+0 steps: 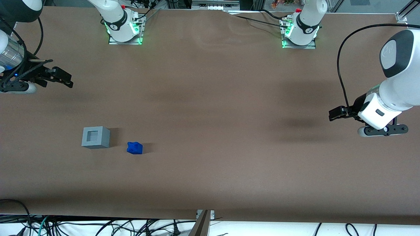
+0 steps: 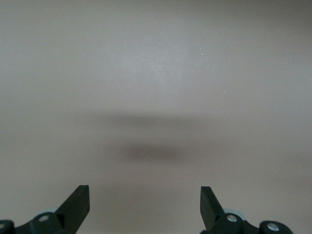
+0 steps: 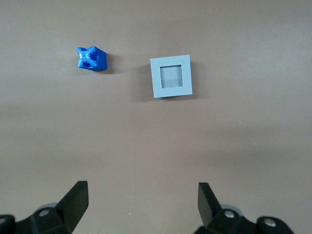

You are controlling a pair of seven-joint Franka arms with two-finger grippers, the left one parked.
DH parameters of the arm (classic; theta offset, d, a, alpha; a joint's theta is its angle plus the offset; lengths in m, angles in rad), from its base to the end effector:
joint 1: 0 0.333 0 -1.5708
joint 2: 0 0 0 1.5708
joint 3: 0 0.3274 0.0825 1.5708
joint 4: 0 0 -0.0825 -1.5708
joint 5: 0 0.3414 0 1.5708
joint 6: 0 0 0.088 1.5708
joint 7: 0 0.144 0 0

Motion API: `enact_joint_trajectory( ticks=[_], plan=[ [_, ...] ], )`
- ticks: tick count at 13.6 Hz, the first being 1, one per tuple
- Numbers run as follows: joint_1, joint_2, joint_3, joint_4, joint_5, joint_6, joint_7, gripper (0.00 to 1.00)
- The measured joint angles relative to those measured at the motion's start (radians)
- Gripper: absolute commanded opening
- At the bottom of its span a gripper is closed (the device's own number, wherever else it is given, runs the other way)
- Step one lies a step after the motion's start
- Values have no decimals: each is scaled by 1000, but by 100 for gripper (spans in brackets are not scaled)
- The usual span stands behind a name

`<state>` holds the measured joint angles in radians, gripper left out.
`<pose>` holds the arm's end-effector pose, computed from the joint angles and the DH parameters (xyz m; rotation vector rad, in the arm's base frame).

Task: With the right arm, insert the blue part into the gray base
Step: 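Move the open right gripper over the blue part and lower it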

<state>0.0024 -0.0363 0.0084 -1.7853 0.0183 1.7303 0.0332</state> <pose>0.5064 0.0079 0.5383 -3.1239 0.0398 0.0298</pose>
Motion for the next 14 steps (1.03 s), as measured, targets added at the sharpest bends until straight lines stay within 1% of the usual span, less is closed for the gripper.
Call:
enact_joint_trajectory(
  ticks=[6, 9, 11, 14],
  plan=[
    [0, 0, 2, 0, 0, 1, 2, 99],
    [9, 19, 39, 6, 1, 8, 2, 99],
    [40, 89, 50, 44, 1, 30, 3, 100],
    [78, 261, 52, 134, 1, 92, 3, 100]
  ],
)
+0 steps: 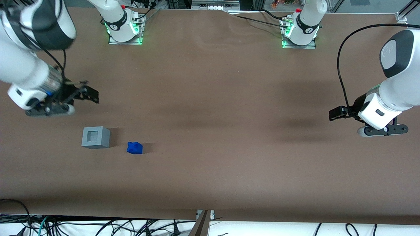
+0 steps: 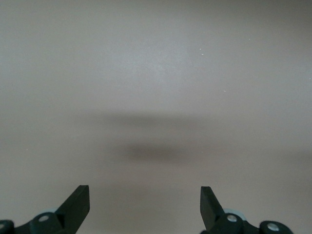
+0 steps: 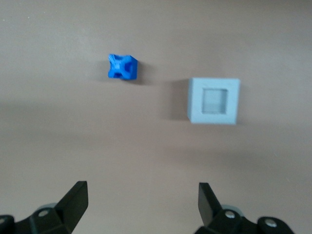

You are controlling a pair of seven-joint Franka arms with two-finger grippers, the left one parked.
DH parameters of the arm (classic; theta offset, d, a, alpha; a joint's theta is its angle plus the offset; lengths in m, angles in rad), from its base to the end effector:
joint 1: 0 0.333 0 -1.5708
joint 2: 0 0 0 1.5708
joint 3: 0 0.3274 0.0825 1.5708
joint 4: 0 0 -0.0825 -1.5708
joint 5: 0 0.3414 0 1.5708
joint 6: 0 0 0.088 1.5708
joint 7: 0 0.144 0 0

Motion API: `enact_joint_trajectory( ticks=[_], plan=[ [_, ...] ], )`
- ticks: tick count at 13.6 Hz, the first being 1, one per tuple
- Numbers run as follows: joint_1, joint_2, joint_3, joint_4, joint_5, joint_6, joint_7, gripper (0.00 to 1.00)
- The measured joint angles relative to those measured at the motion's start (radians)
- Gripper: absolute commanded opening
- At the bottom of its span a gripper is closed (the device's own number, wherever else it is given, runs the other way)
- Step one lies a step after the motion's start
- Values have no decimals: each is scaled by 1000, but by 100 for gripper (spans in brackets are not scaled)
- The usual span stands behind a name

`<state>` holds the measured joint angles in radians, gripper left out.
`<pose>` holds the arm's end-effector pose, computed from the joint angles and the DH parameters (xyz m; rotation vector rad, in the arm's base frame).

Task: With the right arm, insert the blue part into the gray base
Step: 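Move the open right gripper over the blue part and lower it, then close the right gripper on the blue part and lift it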

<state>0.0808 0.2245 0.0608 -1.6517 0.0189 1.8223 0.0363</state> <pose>0.5780 0.0820 0.4616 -3.1097 -0.1540 0.0874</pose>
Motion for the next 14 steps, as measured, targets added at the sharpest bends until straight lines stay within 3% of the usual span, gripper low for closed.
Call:
enact_joint_trajectory(
  ticks=[7, 14],
  plan=[
    [63, 327, 0, 100, 0, 388, 46, 100],
    [94, 470, -7, 138, -70, 444, 131, 100]
  ],
)
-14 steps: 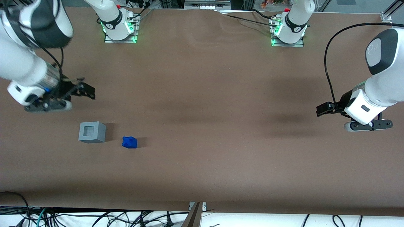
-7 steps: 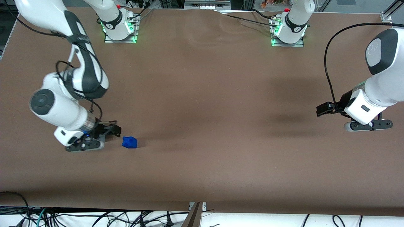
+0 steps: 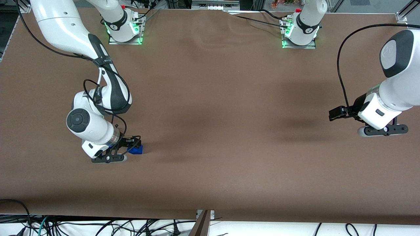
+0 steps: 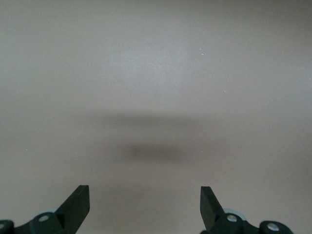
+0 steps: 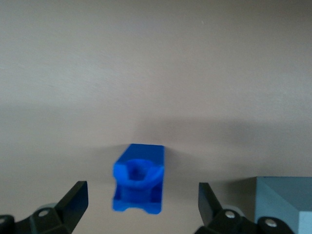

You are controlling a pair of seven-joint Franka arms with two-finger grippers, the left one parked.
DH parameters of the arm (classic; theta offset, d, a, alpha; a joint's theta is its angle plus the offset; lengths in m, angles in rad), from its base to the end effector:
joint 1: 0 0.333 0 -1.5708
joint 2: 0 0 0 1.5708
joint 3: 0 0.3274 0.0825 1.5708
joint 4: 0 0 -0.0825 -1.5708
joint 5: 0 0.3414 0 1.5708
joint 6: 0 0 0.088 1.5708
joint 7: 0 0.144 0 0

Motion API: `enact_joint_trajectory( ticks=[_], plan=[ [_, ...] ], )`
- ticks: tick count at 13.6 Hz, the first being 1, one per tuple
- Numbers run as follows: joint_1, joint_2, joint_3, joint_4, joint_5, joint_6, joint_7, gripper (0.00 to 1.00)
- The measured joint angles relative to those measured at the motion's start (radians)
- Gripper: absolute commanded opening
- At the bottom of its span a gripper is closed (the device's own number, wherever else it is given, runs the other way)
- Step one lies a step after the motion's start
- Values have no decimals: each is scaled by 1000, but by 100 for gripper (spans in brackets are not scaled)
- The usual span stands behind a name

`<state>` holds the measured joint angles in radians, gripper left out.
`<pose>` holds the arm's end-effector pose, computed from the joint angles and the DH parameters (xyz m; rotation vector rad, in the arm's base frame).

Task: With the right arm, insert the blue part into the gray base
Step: 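Close the right gripper on the blue part and lift it, then carry the blue part to the gray base and align it above the opening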

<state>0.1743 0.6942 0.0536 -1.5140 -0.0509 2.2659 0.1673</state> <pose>0.6766 0.1480 0.2568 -3.1323 -0.1233 -0.0924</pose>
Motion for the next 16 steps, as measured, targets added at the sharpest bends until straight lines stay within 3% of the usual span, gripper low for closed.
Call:
enact_joint_trajectory(
  ticks=[8, 9, 10, 11, 12, 13, 16],
  plan=[
    [10, 58, -7, 5, -19, 40, 55, 98],
    [11, 62, -7, 5, -19, 40, 55, 80],
    [11, 66, -7, 5, -19, 40, 55, 47],
    [11, 69, -7, 6, -19, 41, 55, 25],
    [12, 70, -7, 6, -19, 41, 56, 14],
    [12, 71, -7, 6, -19, 41, 57, 11],
    [13, 71, -7, 16, -19, 41, 58, 8]
  ],
)
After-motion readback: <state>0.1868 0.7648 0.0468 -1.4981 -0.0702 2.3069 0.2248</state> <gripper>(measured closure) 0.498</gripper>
